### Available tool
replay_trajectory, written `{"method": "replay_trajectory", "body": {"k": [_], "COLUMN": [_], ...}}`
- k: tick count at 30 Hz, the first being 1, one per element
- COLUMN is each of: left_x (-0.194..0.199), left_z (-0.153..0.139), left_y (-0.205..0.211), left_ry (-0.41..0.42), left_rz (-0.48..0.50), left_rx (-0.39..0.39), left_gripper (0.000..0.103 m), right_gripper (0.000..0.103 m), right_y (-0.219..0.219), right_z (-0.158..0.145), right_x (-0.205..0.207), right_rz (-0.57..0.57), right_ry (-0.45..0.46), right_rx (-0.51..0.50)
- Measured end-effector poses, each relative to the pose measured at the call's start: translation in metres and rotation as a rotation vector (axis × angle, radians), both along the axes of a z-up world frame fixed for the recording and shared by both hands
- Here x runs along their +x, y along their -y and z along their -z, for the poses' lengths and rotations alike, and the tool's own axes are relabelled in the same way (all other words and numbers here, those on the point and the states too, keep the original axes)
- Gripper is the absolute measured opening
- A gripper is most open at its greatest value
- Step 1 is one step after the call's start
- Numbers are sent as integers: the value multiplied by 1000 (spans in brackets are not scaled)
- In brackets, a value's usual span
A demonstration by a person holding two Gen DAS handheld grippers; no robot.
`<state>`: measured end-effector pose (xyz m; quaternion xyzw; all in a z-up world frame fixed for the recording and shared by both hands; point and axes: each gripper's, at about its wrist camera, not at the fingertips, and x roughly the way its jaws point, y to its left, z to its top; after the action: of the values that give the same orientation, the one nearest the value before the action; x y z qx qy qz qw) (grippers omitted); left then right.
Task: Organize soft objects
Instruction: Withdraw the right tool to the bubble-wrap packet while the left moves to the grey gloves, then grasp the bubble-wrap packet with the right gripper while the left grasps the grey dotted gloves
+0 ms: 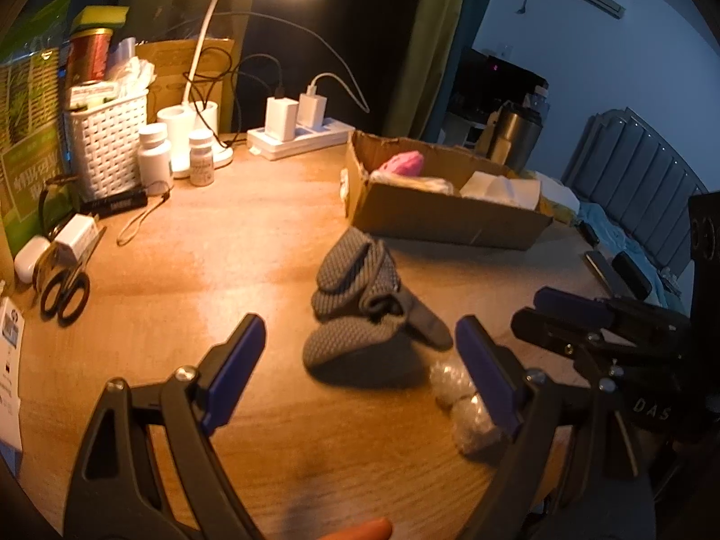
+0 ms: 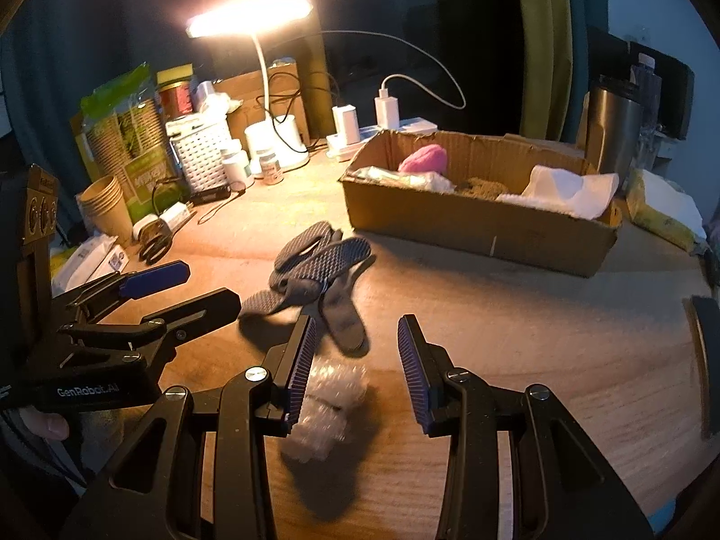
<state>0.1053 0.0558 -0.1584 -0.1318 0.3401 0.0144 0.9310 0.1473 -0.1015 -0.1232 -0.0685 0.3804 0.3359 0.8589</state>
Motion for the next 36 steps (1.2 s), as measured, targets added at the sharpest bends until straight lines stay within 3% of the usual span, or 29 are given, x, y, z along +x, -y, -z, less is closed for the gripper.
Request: {"method": "replay_trajectory", "body": {"k": [10, 13, 16, 36], "left_x": [-19, -22, -22, 5], "left_z": [7, 11, 15, 24], "left_y": [-5, -6, -8, -4], "left_ry": [-4, -14, -35, -102], "left_rz": [-14, -22, -23, -17], "left_rx": [-7, -8, -9, 0], "left_gripper": [88, 88, 88, 88], "right_gripper": [41, 49, 51, 49], "right_y": [-12, -16, -20, -5], "right_z": [15, 21, 29, 48], "right_x": [-18, -21, -21, 10], "right_rz": [-38, -48, -59, -18], "right_ry": [-31, -44, -64, -107], "right_rx": [-21, -32, -56, -44]}}
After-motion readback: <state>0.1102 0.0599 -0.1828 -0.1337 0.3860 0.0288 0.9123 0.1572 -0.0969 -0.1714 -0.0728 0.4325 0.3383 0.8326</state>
